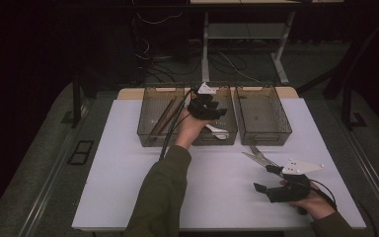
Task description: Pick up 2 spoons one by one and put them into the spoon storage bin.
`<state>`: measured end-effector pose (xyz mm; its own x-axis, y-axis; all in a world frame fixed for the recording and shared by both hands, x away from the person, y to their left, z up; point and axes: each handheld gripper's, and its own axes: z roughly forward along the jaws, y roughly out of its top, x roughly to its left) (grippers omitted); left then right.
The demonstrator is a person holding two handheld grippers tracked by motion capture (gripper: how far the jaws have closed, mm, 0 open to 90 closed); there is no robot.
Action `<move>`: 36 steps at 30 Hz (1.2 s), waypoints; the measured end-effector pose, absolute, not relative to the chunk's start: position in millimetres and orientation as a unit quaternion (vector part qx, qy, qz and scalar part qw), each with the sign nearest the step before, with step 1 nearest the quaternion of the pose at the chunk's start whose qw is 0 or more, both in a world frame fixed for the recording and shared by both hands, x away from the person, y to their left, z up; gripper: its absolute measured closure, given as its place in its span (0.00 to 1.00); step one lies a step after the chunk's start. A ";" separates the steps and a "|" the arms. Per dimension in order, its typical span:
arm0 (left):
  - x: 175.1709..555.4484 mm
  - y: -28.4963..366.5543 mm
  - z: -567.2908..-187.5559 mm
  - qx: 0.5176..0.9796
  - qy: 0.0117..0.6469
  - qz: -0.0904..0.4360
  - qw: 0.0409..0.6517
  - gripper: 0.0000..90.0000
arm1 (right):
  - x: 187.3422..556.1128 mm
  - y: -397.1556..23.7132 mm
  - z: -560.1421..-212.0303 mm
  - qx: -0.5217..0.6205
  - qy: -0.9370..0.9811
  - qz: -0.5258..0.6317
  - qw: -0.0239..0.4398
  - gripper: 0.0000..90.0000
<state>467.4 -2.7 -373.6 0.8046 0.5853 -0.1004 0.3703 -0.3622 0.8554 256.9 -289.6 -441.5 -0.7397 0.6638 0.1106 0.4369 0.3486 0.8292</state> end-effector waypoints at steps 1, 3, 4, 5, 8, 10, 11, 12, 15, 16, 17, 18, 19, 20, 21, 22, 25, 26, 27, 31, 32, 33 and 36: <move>464.9 -1.4 -372.7 0.816 0.292 0.103 0.487 0.51 | 256.9 -289.5 -441.5 0.338 0.812 0.459 0.123 0.19; 458.6 1.0 -370.0 0.819 0.283 0.101 0.489 0.49 | 256.8 -289.1 -441.5 0.339 0.812 0.459 0.123 0.19; 455.2 1.7 -368.3 0.821 0.278 0.103 0.488 0.47 | 256.9 -288.9 -441.5 0.339 0.812 0.459 0.122 0.19; 451.7 2.7 -366.5 0.823 0.272 0.106 0.487 0.46 | 257.0 -288.7 -441.6 0.340 0.812 0.459 0.122 0.19; 439.6 5.9 -362.0 0.827 0.259 0.113 0.486 0.43 | 257.1 -288.4 -441.9 0.340 0.813 0.457 0.123 0.19; 431.3 9.1 -359.5 0.829 0.252 0.117 0.485 0.40 | 256.9 -288.6 -441.7 0.341 0.812 0.458 0.122 0.19; 427.0 10.7 -358.5 0.829 0.250 0.115 0.487 0.40 | 256.8 -288.8 -441.6 0.341 0.812 0.458 0.121 0.19; 423.0 12.6 -357.7 0.829 0.248 0.114 0.488 0.39 | 256.7 -288.9 -441.5 0.342 0.812 0.458 0.121 0.19; 410.3 18.7 -356.3 0.830 0.239 0.112 0.491 0.37 | 256.7 -289.1 -441.4 0.341 0.812 0.458 0.122 0.19; 406.3 20.9 -356.5 0.829 0.237 0.112 0.493 0.35 | 256.7 -289.0 -441.3 0.341 0.811 0.458 0.122 0.19; 402.4 23.3 -356.7 0.830 0.237 0.110 0.493 0.34 | 256.7 -289.0 -441.3 0.341 0.811 0.458 0.122 0.19; 398.4 25.9 -357.1 0.829 0.238 0.108 0.494 0.33 | 256.7 -288.9 -441.2 0.341 0.811 0.458 0.123 0.19; 394.6 28.7 -357.8 0.829 0.239 0.109 0.495 0.32 | 256.8 -288.8 -441.3 0.341 0.811 0.458 0.123 0.19; 390.9 31.4 -358.5 0.827 0.240 0.109 0.497 0.32 | 256.8 -288.6 -441.2 0.342 0.811 0.458 0.123 0.19; 387.3 34.8 -359.1 0.826 0.241 0.108 0.497 0.31 | 256.8 -288.5 -441.3 0.341 0.811 0.458 0.123 0.19; 384.0 38.3 -359.9 0.828 0.238 0.109 0.496 0.31 | 256.8 -288.3 -441.2 0.342 0.811 0.458 0.124 0.19; 372.6 47.2 -363.1 0.826 0.241 0.109 0.498 0.29 | 256.7 -287.8 -441.2 0.341 0.812 0.457 0.124 0.19; 368.8 50.3 -364.6 0.825 0.243 0.108 0.499 0.28 | 256.6 -287.6 -441.3 0.341 0.812 0.457 0.124 0.19; 365.0 53.5 -366.4 0.825 0.245 0.108 0.498 0.27 | 256.7 -287.5 -441.4 0.340 0.813 0.457 0.124 0.19; 349.4 66.0 -375.6 0.825 0.251 0.105 0.494 0.23 | 256.0 -287.1 -441.2 0.345 0.812 0.455 0.119 0.19; 346.0 69.3 -377.8 0.826 0.253 0.105 0.494 0.22 | 256.5 -287.3 -441.3 0.342 0.813 0.455 0.123 0.19; 342.8 72.8 -380.0 0.825 0.255 0.104 0.493 0.22 | 256.4 -287.3 -441.3 0.343 0.813 0.455 0.123 0.19; 334.6 82.8 -386.1 0.824 0.261 0.103 0.493 0.20 | 256.8 -287.3 -441.6 0.341 0.813 0.455 0.124 0.19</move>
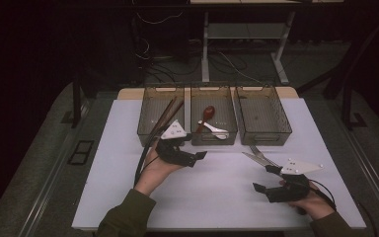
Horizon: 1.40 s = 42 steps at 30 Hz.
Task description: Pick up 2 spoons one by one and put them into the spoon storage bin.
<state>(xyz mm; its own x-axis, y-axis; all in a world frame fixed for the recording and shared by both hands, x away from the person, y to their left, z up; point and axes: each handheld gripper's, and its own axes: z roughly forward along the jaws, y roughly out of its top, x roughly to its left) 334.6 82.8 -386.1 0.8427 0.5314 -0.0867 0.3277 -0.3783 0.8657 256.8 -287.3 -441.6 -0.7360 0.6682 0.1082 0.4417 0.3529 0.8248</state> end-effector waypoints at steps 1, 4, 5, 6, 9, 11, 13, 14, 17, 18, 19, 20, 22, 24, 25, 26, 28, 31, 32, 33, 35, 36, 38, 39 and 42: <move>332.2 85.4 -388.2 0.823 0.263 0.104 0.493 0.20 | 256.9 -287.4 -441.6 0.341 0.813 0.454 0.124 0.19; 325.6 93.5 -391.9 0.823 0.267 0.103 0.490 0.18 | 257.0 -287.6 -441.6 0.342 0.813 0.454 0.125 0.19; 323.3 95.9 -392.9 0.823 0.268 0.105 0.490 0.17 | 257.1 -287.7 -441.4 0.343 0.812 0.455 0.125 0.19; 320.7 98.3 -393.8 0.822 0.270 0.106 0.490 0.17 | 257.2 -287.9 -441.4 0.344 0.812 0.455 0.126 0.19; 313.3 105.8 -397.9 0.818 0.268 0.109 0.496 0.15 | 257.1 -288.3 -441.2 0.345 0.811 0.456 0.127 0.19; 308.7 110.9 -401.2 0.816 0.267 0.112 0.500 0.14 | 257.6 -288.6 -441.5 0.344 0.812 0.454 0.128 0.19; 304.0 115.1 -404.4 0.816 0.269 0.115 0.499 0.13 | 258.2 -288.8 -441.5 0.344 0.811 0.456 0.126 0.19; 301.5 117.3 -405.8 0.816 0.269 0.117 0.498 0.11 | 258.3 -288.9 -441.3 0.344 0.810 0.458 0.127 0.19; 295.0 124.5 -409.7 0.815 0.275 0.122 0.495 0.07 | 258.5 -289.2 -440.6 0.347 0.808 0.459 0.126 0.19; 293.0 126.8 -411.0 0.815 0.276 0.124 0.494 0.05 | 258.6 -289.2 -440.8 0.345 0.810 0.458 0.126 0.19; 290.9 129.5 -412.1 0.815 0.277 0.124 0.493 0.04 | 258.6 -289.0 -440.8 0.345 0.811 0.457 0.123 0.19; 289.0 131.6 -413.4 0.815 0.280 0.124 0.493 0.03 | 258.8 -288.8 -440.7 0.345 0.812 0.456 0.121 0.19; 285.4 135.9 -415.4 0.814 0.284 0.122 0.492 0.01 | 259.5 -288.4 -440.5 0.344 0.814 0.454 0.117 0.19; 281.9 140.1 -417.0 0.813 0.287 0.119 0.492 0.00 | 260.0 -288.1 -440.3 0.347 0.817 0.446 0.114 0.19; 279.7 142.5 -417.9 0.814 0.289 0.116 0.491 0.00 | 260.3 -288.2 -440.1 0.348 0.818 0.443 0.113 0.19; 278.8 143.7 -418.7 0.813 0.291 0.116 0.491 0.00 | 260.5 -288.2 -439.5 0.350 0.818 0.443 0.110 0.19; 275.7 147.2 -420.3 0.814 0.294 0.113 0.489 0.00 | 260.5 -288.6 -437.9 0.353 0.816 0.443 0.114 0.19; 271.1 151.4 -423.0 0.812 0.300 0.113 0.488 0.00 | 261.4 -289.9 -435.5 0.356 0.814 0.445 0.113 0.19; 269.9 153.2 -423.8 0.813 0.299 0.114 0.486 0.00 | 261.3 -290.3 -434.9 0.355 0.815 0.444 0.113 0.19; 268.2 154.6 -424.7 0.812 0.301 0.115 0.486 0.00 | 261.4 -290.7 -434.3 0.353 0.816 0.443 0.114 0.19; 265.6 157.4 -426.8 0.812 0.301 0.117 0.486 0.00 | 261.2 -291.2 -433.1 0.354 0.816 0.442 0.116 0.19; 263.9 158.8 -428.2 0.811 0.304 0.117 0.485 0.00 | 260.9 -291.5 -432.3 0.353 0.816 0.441 0.119 0.18; 261.7 160.5 -430.3 0.810 0.305 0.117 0.487 0.00 | 260.8 -291.7 -430.9 0.346 0.821 0.439 0.114 0.14; 260.6 161.5 -431.3 0.810 0.307 0.117 0.486 0.00 | 260.5 -291.6 -430.4 0.344 0.822 0.438 0.117 0.14; 258.5 163.1 -433.9 0.809 0.311 0.115 0.486 0.00 | 261.1 -292.2 -427.8 0.341 0.826 0.433 0.113 0.14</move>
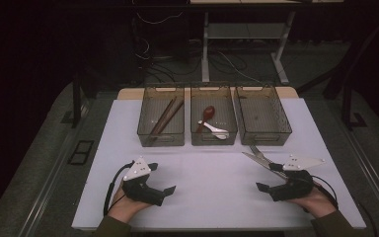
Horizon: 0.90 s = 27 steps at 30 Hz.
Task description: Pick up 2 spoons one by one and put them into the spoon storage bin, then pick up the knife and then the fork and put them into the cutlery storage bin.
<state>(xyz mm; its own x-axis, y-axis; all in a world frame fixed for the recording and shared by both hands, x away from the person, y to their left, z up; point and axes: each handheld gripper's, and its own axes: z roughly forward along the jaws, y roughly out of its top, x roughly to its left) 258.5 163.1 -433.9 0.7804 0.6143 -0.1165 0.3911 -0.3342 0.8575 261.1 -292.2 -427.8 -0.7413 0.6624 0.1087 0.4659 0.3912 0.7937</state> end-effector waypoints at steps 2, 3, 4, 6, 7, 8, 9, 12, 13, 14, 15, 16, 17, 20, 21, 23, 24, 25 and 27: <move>257.6 163.1 -434.7 0.810 0.310 0.116 0.485 0.00 | 261.6 -293.8 -426.1 0.342 0.824 0.437 0.113 0.14; 257.4 162.9 -434.8 0.810 0.310 0.116 0.485 0.00 | 262.1 -295.0 -425.1 0.343 0.823 0.438 0.114 0.14; 257.4 162.7 -434.7 0.810 0.309 0.116 0.485 0.00 | 262.3 -296.2 -424.1 0.346 0.822 0.437 0.113 0.14; 257.3 161.8 -435.0 0.810 0.308 0.117 0.485 0.00 | 264.0 -298.7 -422.5 0.350 0.821 0.437 0.110 0.14; 257.3 161.3 -435.3 0.811 0.307 0.116 0.485 0.00 | 264.8 -299.6 -421.8 0.352 0.821 0.435 0.110 0.14; 257.6 161.1 -435.4 0.812 0.306 0.116 0.483 0.00 | 265.7 -300.5 -421.2 0.351 0.822 0.435 0.113 0.14; 258.1 161.0 -435.7 0.814 0.304 0.116 0.480 0.00 | 266.5 -301.4 -420.7 0.351 0.823 0.433 0.115 0.14; 259.1 160.5 -436.8 0.814 0.304 0.114 0.481 0.00 | 268.7 -303.1 -419.9 0.353 0.824 0.428 0.118 0.15; 259.3 160.5 -437.1 0.814 0.304 0.112 0.482 0.00 | 269.7 -303.9 -420.1 0.353 0.824 0.427 0.120 0.15; 259.3 160.6 -437.4 0.814 0.303 0.111 0.483 0.00 | 270.5 -304.5 -420.4 0.354 0.824 0.426 0.121 0.15; 258.9 160.3 -437.5 0.813 0.304 0.111 0.484 0.00 | 271.2 -305.0 -420.7 0.355 0.824 0.424 0.121 0.15; 258.7 160.5 -437.3 0.814 0.303 0.111 0.482 0.00 | 272.0 -305.6 -421.0 0.355 0.825 0.421 0.122 0.15; 258.7 160.7 -437.2 0.816 0.301 0.112 0.482 0.00 | 272.6 -306.2 -421.0 0.355 0.826 0.420 0.122 0.15; 258.3 160.7 -436.7 0.817 0.299 0.112 0.481 0.00 | 274.8 -307.5 -421.1 0.360 0.825 0.416 0.124 0.15; 258.4 160.5 -436.7 0.817 0.301 0.110 0.480 0.00 | 275.5 -308.1 -421.0 0.360 0.826 0.416 0.126 0.15; 258.7 160.0 -437.1 0.817 0.304 0.103 0.480 0.00 | 277.5 -309.9 -420.6 0.359 0.826 0.414 0.129 0.15; 258.8 159.7 -437.1 0.817 0.305 0.100 0.480 0.00 | 279.0 -310.5 -420.6 0.359 0.827 0.414 0.128 0.15; 258.7 159.4 -436.9 0.817 0.305 0.099 0.480 0.00 | 280.3 -311.7 -420.3 0.362 0.826 0.414 0.124 0.15; 258.3 158.8 -436.5 0.818 0.302 0.098 0.480 0.00 | 283.0 -314.3 -419.2 0.369 0.824 0.414 0.117 0.15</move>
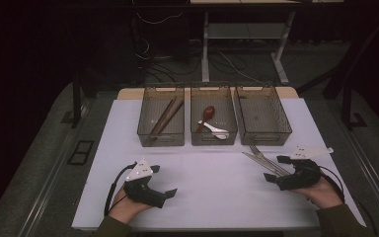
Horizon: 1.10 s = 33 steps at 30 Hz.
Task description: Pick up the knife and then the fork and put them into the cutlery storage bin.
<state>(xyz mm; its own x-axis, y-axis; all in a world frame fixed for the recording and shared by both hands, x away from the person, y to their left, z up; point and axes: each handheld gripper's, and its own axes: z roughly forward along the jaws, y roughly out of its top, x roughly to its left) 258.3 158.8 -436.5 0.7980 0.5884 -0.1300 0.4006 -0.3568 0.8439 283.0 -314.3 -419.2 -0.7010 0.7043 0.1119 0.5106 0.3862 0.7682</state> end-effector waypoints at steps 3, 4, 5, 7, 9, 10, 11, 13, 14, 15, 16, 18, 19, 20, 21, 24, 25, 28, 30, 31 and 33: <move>257.9 158.0 -437.0 0.821 0.299 0.098 0.476 0.00 | 288.3 -318.9 -417.1 0.373 0.825 0.409 0.115 0.15; 258.0 157.7 -437.2 0.822 0.297 0.098 0.476 0.00 | 290.1 -320.1 -416.3 0.373 0.825 0.408 0.112 0.15; 257.8 157.0 -437.4 0.821 0.297 0.099 0.477 0.00 | 291.8 -321.3 -415.4 0.374 0.826 0.407 0.113 0.15; 257.6 156.4 -437.3 0.822 0.295 0.099 0.477 0.00 | 294.9 -323.2 -413.4 0.376 0.825 0.406 0.112 0.15; 257.8 155.8 -437.5 0.823 0.294 0.099 0.475 0.00 | 298.6 -324.7 -411.3 0.379 0.824 0.406 0.112 0.15; 257.9 155.6 -437.7 0.823 0.294 0.098 0.475 0.00 | 300.8 -325.4 -410.5 0.380 0.823 0.406 0.112 0.15; 258.0 155.5 -438.1 0.823 0.294 0.099 0.475 0.00 | 302.6 -326.1 -409.6 0.380 0.825 0.403 0.111 0.15; 258.2 155.9 -438.4 0.825 0.294 0.098 0.473 0.00 | 305.7 -327.1 -408.0 0.377 0.829 0.397 0.114 0.15; 258.2 156.2 -438.6 0.824 0.294 0.098 0.474 0.00 | 307.3 -327.7 -406.9 0.377 0.831 0.392 0.115 0.15; 258.0 156.3 -438.8 0.824 0.295 0.098 0.473 0.00 | 308.9 -328.2 -405.4 0.380 0.832 0.388 0.113 0.15; 257.8 156.5 -438.9 0.824 0.295 0.098 0.473 0.00 | 310.9 -329.2 -404.2 0.378 0.835 0.385 0.111 0.15; 257.5 156.5 -438.6 0.824 0.295 0.098 0.474 0.00 | 315.0 -329.9 -401.5 0.378 0.838 0.376 0.115 0.16; 257.4 156.3 -438.5 0.824 0.295 0.098 0.474 0.00 | 317.3 -330.1 -400.1 0.376 0.842 0.369 0.118 0.16; 257.3 156.4 -438.3 0.825 0.294 0.098 0.472 0.00 | 319.5 -329.9 -398.6 0.374 0.846 0.361 0.120 0.16; 257.2 156.3 -438.5 0.826 0.293 0.099 0.472 0.00 | 322.0 -329.7 -397.2 0.373 0.849 0.353 0.122 0.16; 257.2 156.7 -438.5 0.825 0.295 0.099 0.472 0.00 | 330.0 -328.7 -393.2 0.369 0.861 0.327 0.127 0.22; 257.2 156.8 -438.3 0.825 0.295 0.099 0.472 0.00 | 332.1 -328.1 -392.5 0.371 0.863 0.321 0.124 0.24; 256.7 156.8 -438.8 0.826 0.293 0.100 0.472 0.00 | 338.8 -326.3 -392.6 0.372 0.873 0.293 0.115 0.29; 256.5 157.1 -438.6 0.825 0.294 0.101 0.471 0.00 | 343.4 -324.8 -393.8 0.372 0.880 0.276 0.104 0.31; 256.6 157.1 -438.4 0.825 0.294 0.101 0.472 0.00 | 345.4 -324.0 -394.6 0.373 0.883 0.268 0.099 0.33; 256.7 156.9 -438.3 0.825 0.293 0.101 0.472 0.00 | 349.0 -321.4 -395.9 0.377 0.887 0.252 0.089 0.34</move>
<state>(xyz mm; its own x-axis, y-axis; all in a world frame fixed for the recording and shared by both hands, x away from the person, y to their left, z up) 256.7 156.9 -438.3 0.8081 0.5787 -0.1096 0.3876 -0.3824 0.8387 349.0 -321.4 -395.9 -0.7001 0.7133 0.0317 0.6238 0.5895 0.5133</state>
